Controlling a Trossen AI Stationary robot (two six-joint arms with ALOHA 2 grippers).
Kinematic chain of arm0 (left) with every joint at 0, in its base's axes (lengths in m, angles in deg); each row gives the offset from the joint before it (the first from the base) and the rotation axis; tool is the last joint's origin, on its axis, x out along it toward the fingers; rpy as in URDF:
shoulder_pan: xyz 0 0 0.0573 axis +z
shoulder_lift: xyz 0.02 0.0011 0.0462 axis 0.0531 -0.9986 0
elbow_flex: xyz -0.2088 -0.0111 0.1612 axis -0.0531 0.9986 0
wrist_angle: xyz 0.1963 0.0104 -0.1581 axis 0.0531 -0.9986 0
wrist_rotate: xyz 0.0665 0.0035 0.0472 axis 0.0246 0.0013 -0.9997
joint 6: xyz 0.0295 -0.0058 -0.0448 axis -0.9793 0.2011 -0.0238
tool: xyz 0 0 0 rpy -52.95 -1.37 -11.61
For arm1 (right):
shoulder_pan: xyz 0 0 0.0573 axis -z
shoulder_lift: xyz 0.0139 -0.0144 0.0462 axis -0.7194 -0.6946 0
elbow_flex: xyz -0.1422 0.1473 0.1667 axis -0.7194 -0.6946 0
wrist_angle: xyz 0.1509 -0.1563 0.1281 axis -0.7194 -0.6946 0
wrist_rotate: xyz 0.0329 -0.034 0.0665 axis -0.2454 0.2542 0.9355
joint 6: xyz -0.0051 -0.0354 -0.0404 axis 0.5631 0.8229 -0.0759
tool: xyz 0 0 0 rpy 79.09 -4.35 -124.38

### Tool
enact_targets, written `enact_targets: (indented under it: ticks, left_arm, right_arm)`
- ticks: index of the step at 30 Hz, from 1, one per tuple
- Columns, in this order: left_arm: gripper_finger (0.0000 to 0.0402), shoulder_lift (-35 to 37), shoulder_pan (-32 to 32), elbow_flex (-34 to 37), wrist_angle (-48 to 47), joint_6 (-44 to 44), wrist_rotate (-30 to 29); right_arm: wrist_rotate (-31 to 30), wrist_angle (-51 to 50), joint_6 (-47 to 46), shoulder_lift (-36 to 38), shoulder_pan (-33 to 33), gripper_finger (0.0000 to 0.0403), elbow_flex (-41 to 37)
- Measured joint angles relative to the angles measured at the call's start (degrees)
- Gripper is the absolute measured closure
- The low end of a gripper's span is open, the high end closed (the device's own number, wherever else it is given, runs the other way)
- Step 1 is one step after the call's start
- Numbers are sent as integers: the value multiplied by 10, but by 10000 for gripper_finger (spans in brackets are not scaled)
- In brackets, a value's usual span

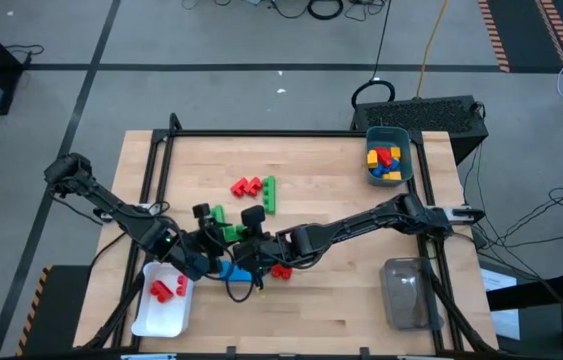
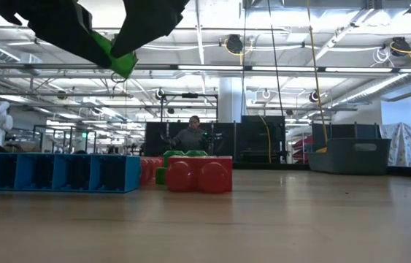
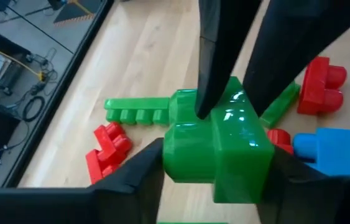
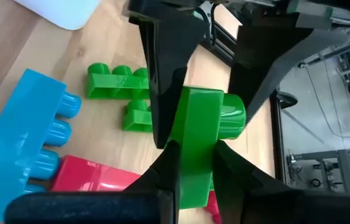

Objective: Sort blocks by size
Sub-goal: Put the two stud green piece into the white bin

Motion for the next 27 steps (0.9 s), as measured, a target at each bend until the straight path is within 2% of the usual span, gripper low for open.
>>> enact_targets:
  ticks: [5, 11, 15, 18, 27]
  left_arm:
    - [274, 0, 0, 0, 0, 4, 4]
    - [274, 0, -3, 0, -1, 5, 9]
    - [274, 0, -8, -1, -13, 23, 10]
    - [274, 0, -15, -7, -51, 50, 30]
    - [274, 0, -61, -46, -105, 129, 113]
  right_arm:
    - [4, -2, -17, 0, 0, 335, 0]
    - [-8, -15, -36, 0, -1, 265, 0]
    - [-54, -54, -82, 2, -7, 218, 0]
    - [-57, -98, -129, 5, -10, 196, 1]
    - [-57, -198, -246, 5, -16, 187, 0]
